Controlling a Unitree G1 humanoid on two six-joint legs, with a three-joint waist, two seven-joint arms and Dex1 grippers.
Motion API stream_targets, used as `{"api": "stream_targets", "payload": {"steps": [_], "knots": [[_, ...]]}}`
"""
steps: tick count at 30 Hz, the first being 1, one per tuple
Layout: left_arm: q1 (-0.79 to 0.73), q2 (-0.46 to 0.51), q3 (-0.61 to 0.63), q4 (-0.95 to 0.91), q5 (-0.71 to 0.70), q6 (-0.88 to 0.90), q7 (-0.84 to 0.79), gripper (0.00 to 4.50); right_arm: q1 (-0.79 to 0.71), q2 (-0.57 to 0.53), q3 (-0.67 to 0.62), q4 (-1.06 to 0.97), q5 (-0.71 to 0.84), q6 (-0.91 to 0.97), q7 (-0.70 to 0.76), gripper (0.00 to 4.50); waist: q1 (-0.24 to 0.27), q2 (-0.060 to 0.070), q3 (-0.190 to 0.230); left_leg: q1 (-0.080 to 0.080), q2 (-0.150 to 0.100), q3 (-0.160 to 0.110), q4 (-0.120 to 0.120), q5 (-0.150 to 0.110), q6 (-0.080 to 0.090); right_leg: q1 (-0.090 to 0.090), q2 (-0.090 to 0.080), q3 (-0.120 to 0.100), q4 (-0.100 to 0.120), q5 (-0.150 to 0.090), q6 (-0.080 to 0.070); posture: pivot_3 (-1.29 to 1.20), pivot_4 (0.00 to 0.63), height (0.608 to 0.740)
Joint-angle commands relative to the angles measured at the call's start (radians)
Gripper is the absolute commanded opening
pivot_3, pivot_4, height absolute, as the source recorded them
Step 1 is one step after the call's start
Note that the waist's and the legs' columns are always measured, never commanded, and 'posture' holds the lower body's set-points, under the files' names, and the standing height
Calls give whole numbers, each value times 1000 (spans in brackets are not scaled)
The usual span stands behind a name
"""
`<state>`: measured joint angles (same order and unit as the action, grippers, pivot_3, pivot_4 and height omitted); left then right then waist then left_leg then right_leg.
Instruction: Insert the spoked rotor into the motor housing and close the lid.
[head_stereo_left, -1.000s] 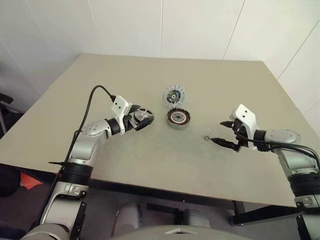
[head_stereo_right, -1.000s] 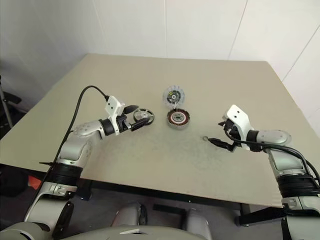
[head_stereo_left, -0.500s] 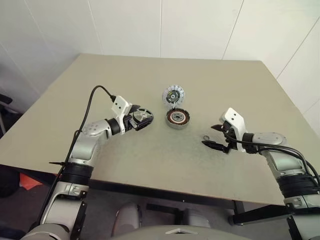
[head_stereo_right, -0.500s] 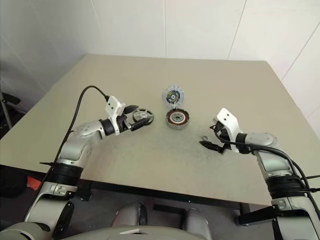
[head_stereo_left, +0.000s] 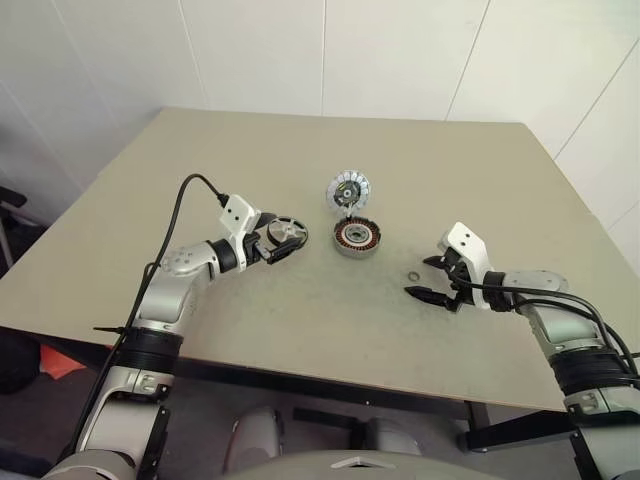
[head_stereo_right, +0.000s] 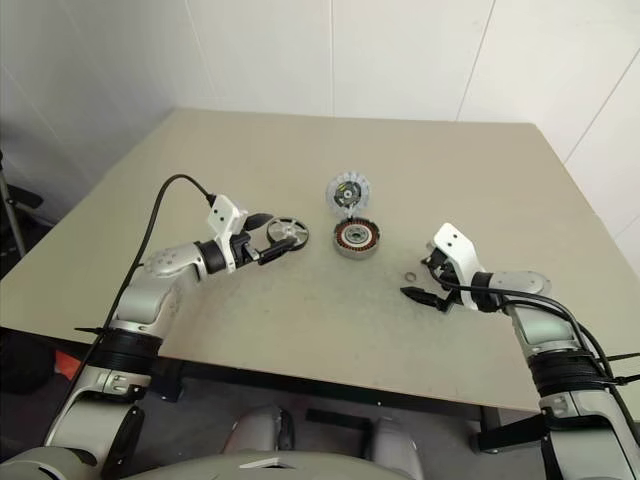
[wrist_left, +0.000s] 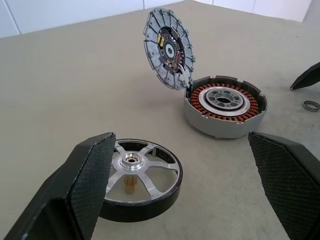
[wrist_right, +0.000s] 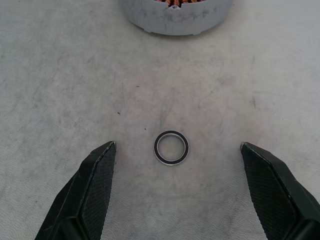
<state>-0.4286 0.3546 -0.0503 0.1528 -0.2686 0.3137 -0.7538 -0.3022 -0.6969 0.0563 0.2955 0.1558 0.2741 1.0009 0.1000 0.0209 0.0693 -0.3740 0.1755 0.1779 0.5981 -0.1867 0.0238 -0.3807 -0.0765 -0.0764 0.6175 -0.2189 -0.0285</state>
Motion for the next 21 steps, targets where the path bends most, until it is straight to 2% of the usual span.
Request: {"api": "stream_targets", "payload": {"steps": [1, 11, 21], "knots": [[-23, 8, 14, -27, 0, -21, 3, 4500, -3, -1, 2, 27, -17, -12, -4, 3891, 0, 0, 0, 1, 0, 0, 0, 0, 0, 2, 0, 0, 0, 0, 0, 0, 0, 740], [-29, 6, 14, -21, 5, -24, 2, 4500, -22, 0, 6, 89, -28, -58, -3, 664, -2, 0, 0, 7, -2, 0, 0, 0, 0, 13, -1, 1, -12, -3, 6, 0, 0, 740], [-18, 5, 14, -30, 5, -22, 7, 4500, -57, -2, 6, 159, -38, -122, -17, 653, -2, 0, 0, 7, -3, 0, 0, 0, 0, 13, -2, 1, -12, -4, 7, 0, 0, 740]]}}
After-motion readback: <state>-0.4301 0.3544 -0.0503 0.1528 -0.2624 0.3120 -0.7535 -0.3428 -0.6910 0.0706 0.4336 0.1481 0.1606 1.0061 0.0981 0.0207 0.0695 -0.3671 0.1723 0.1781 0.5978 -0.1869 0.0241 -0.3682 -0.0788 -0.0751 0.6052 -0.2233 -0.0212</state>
